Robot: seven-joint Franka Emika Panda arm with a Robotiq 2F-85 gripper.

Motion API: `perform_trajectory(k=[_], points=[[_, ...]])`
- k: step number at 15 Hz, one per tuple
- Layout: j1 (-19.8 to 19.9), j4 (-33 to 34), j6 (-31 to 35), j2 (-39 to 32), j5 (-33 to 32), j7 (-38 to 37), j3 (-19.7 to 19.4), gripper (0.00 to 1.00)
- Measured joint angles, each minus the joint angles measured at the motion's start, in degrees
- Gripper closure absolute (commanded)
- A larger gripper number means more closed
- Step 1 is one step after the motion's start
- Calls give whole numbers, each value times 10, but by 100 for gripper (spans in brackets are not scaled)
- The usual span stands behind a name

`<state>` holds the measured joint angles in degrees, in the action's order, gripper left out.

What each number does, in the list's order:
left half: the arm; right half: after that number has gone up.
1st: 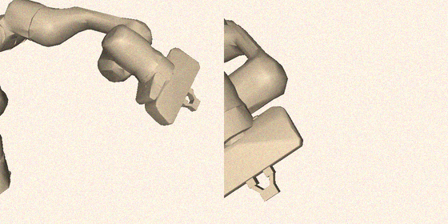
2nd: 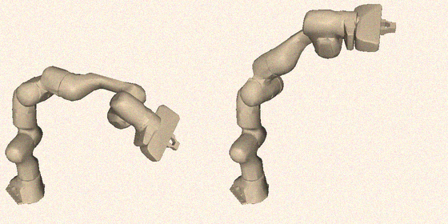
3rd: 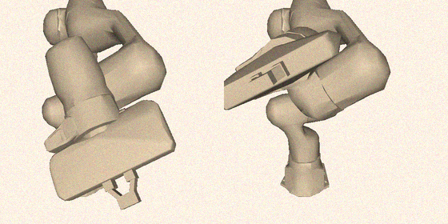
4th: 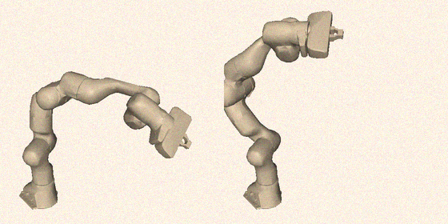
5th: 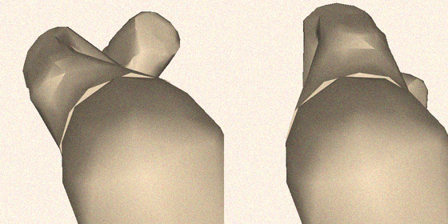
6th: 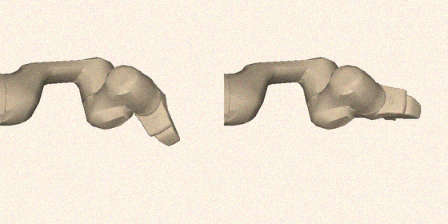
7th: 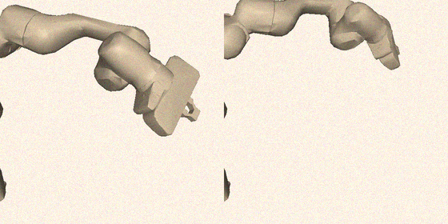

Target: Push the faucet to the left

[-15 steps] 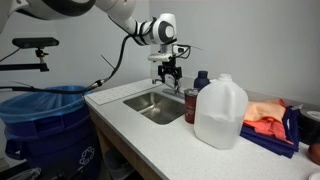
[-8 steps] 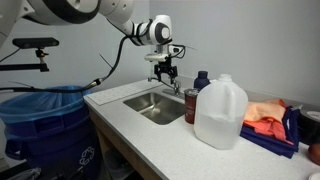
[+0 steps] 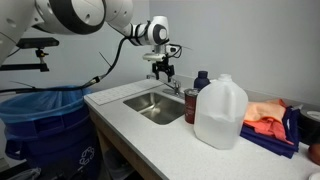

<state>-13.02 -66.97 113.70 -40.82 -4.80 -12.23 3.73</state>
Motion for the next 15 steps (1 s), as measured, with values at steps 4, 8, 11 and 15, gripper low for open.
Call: perform_trajectory(k=[4,8,11,15], points=[[-11,54,-15,-24,9,-13,1,0],[-28,111,-15,-49,28,-30,5,0],[-37,140,-15,-65,31,-41,5,0],[-38,157,-15,-70,26,-41,3,0]])
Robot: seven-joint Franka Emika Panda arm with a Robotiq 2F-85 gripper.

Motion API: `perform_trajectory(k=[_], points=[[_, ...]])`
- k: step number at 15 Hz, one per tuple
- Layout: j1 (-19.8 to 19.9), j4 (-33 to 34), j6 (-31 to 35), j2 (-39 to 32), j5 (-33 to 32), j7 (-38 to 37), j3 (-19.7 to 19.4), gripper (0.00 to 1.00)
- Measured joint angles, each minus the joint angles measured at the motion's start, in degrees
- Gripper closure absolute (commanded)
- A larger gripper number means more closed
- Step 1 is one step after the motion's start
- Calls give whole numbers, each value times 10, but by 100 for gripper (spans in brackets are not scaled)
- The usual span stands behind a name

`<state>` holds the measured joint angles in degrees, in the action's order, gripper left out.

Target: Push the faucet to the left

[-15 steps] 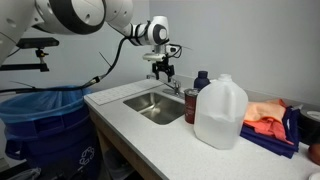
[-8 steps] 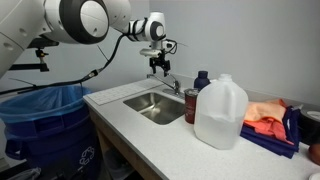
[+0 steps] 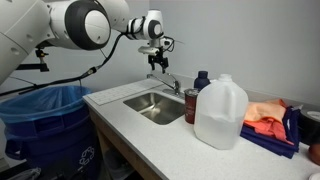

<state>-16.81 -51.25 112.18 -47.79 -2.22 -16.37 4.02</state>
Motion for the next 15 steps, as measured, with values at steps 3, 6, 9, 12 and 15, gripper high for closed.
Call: perform_trajectory(k=[3,6,9,12,15], points=[[0,7,0,3,-25,5,-7,0],[4,5,4,3,-38,12,-15,0],[11,-2,5,2,-39,15,-17,0],[17,-11,4,0,-38,15,-17,0],[21,-23,-1,0,-27,15,-14,0]])
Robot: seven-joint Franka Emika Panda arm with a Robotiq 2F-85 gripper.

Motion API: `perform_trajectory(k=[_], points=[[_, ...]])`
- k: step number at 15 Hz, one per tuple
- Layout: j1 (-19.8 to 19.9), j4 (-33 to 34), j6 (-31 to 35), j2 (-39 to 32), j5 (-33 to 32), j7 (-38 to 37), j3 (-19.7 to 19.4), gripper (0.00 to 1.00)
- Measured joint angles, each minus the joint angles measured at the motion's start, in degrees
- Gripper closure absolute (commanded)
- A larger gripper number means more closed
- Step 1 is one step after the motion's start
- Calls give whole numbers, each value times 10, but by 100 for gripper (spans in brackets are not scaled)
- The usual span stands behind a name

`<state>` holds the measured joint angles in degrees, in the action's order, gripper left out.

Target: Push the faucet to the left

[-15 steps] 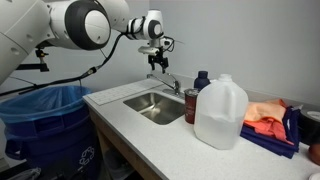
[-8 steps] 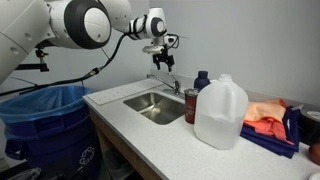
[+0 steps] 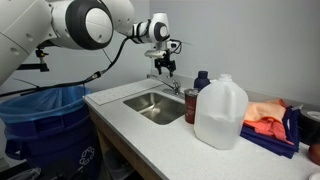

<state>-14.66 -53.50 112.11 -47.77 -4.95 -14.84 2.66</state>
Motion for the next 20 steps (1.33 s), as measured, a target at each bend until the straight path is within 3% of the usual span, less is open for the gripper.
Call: perform_trajectory(k=[12,20], points=[[9,-17,0,5,19,12,1,0],[9,-87,85,78,-8,9,-20,0]])
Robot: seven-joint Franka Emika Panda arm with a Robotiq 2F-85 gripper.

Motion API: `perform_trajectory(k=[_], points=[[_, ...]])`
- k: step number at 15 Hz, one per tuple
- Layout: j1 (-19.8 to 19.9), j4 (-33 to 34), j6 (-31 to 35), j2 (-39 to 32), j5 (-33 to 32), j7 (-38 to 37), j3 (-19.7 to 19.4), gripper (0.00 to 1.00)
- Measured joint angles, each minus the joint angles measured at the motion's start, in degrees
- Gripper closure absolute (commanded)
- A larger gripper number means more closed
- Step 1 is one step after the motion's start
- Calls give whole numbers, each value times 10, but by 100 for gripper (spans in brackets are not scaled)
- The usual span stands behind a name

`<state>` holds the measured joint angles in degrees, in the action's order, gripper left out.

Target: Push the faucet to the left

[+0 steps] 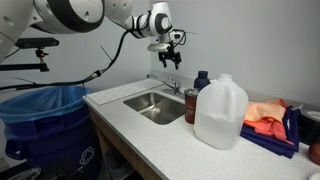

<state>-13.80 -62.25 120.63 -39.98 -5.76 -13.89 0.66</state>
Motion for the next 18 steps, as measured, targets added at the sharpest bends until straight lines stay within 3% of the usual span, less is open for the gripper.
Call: perform_trajectory(k=[7,18], points=[[-2,-167,0,147,0,-15,-3,0],[-1,-473,9,397,-6,-74,31,0]])
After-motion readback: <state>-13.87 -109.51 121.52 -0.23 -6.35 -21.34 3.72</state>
